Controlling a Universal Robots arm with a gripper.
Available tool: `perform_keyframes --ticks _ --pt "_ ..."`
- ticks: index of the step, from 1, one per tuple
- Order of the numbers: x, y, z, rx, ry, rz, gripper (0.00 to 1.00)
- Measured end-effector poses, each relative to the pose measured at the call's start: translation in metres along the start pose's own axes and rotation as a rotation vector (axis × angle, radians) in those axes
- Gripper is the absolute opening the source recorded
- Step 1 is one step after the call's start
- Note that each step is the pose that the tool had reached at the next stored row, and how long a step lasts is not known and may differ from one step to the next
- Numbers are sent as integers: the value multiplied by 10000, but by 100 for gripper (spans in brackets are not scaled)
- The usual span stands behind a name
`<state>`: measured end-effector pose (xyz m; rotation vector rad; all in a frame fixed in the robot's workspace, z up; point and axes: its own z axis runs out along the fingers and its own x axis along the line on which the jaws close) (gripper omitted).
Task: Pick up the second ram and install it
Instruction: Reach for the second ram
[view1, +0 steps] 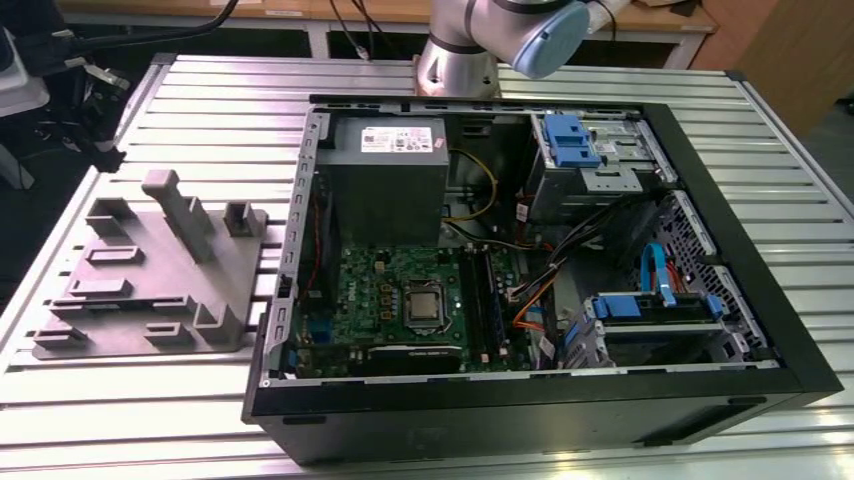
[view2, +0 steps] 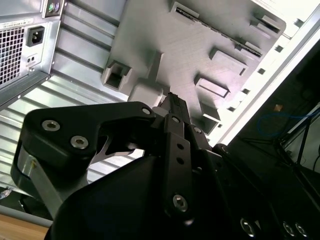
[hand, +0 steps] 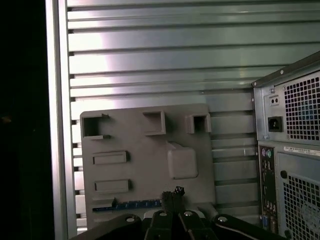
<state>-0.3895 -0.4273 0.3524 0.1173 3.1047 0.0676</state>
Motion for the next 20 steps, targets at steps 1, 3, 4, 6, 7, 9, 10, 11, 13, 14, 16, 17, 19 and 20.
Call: perform_keyframes --ticks 1,3,4,6,7,9,10,11,13,14,16,17,19,20 --pt "5 -12 5 0 0 0 10" --pt "15 -36 19 1 0 0 10" --pt "19 -47 29 0 0 0 10" --pt "26 -67 50 0 0 0 10" --pt "31 -75 59 0 0 1 10" --pt "42 -91 79 0 0 1 10" --pt "48 -100 89 0 0 0 10" --pt "55 -110 99 -1 -1 0 10" --pt "72 -130 119 0 0 1 10" --pt "80 -140 129 0 -1 1 10" --pt "95 -160 148 0 0 0 10" --pt "102 -169 160 0 -1 0 10" --pt "119 -186 181 0 -1 2 10" --pt "128 -195 191 0 -1 1 10"
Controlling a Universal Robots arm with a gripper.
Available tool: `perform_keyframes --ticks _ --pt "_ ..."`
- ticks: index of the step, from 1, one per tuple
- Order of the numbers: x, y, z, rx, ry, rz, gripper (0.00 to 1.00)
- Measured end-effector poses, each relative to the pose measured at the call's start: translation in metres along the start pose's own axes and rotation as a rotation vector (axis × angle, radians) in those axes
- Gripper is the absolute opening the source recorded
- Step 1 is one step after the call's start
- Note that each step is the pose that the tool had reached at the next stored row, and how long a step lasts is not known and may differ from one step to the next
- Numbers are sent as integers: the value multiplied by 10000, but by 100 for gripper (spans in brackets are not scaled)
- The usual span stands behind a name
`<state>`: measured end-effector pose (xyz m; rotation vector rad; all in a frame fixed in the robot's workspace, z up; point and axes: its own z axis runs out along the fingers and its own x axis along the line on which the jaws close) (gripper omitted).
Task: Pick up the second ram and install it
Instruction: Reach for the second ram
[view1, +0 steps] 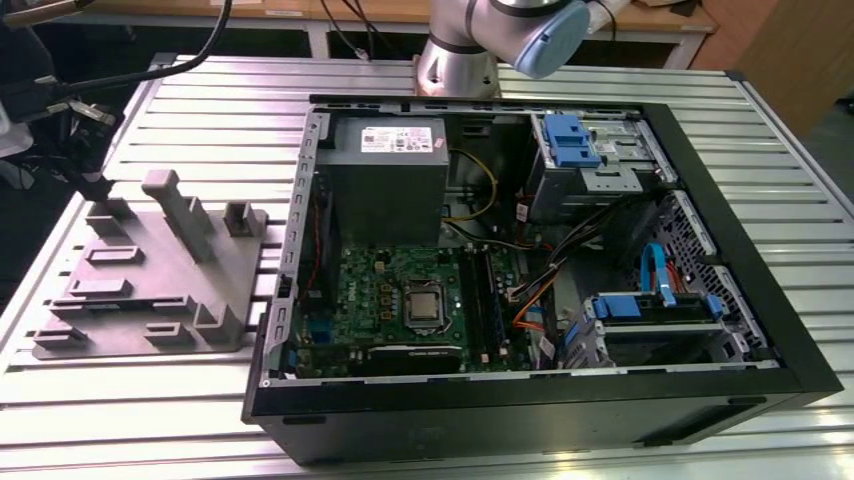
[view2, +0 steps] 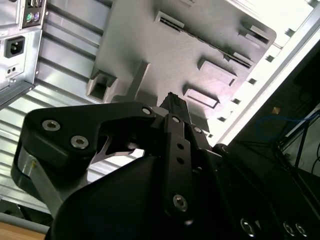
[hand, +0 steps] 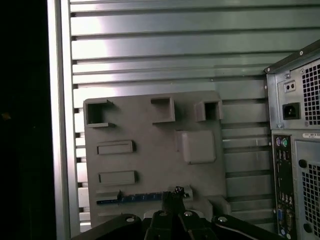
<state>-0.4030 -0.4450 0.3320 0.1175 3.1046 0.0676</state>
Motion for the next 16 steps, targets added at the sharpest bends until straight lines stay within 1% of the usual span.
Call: perform_keyframes --ticks 11,16 --pt "94 -113 98 0 1 0 10" --pt "116 -161 138 1 1 0 10"
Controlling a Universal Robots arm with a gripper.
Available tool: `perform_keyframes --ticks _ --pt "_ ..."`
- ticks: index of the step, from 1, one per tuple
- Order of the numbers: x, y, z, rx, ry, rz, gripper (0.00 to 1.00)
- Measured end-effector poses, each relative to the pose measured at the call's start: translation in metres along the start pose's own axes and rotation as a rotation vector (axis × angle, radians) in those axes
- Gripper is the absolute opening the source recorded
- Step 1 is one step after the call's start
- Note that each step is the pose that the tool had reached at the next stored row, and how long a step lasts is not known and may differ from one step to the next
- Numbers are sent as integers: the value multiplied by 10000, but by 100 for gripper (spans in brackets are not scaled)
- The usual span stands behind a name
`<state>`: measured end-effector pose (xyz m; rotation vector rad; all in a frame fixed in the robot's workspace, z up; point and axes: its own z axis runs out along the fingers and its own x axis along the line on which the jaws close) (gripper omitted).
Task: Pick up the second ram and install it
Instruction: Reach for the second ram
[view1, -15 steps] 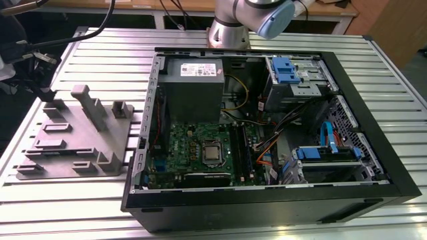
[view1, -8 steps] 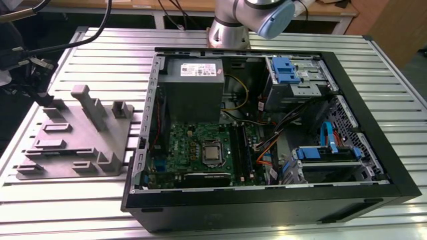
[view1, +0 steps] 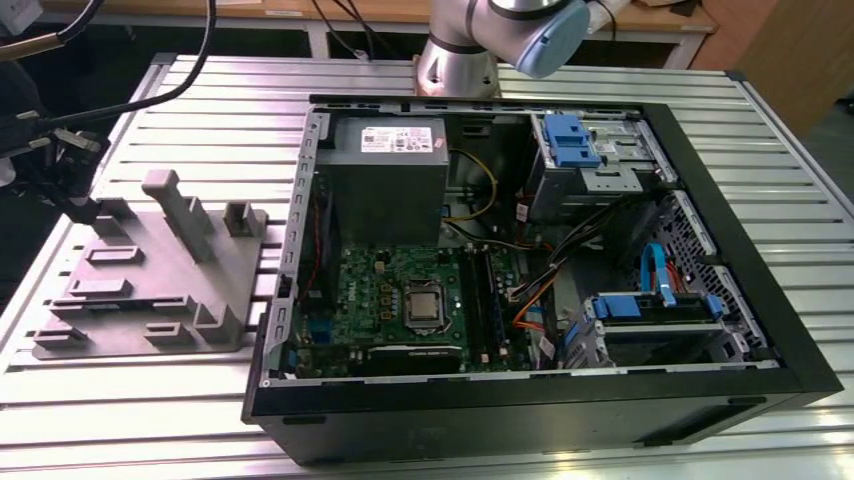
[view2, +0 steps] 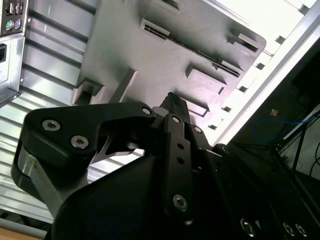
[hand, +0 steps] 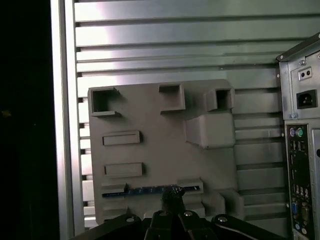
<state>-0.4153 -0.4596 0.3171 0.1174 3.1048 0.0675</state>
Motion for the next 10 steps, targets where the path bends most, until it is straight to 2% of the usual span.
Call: perform_keyframes --ticks 10 --pt "16 -111 63 -1 -2 0 10"
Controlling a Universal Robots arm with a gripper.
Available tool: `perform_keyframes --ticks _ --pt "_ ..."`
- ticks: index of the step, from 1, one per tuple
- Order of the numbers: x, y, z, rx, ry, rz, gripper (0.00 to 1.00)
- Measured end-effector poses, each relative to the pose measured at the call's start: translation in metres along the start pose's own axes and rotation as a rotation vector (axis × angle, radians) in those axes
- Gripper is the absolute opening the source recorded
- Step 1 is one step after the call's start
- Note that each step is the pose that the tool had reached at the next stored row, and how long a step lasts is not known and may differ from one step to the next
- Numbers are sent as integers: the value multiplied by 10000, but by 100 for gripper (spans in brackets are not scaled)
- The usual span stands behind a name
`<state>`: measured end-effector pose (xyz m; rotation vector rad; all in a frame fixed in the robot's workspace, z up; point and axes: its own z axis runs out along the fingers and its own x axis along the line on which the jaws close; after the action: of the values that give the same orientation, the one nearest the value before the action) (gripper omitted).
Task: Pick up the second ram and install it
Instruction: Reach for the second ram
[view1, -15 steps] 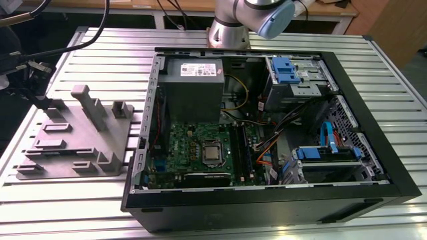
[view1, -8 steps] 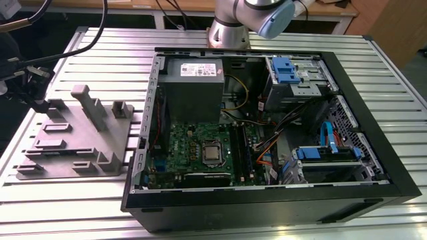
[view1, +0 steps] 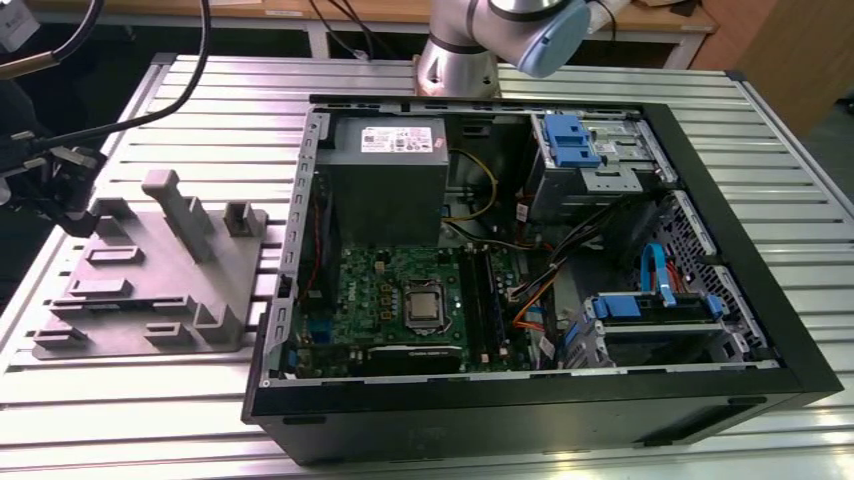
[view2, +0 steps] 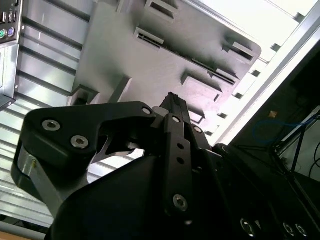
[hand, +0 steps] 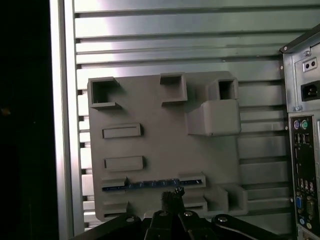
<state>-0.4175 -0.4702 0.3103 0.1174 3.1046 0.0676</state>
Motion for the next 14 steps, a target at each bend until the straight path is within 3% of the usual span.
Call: perform_keyframes --ticks 14 --pt "22 -92 89 0 0 0 10"
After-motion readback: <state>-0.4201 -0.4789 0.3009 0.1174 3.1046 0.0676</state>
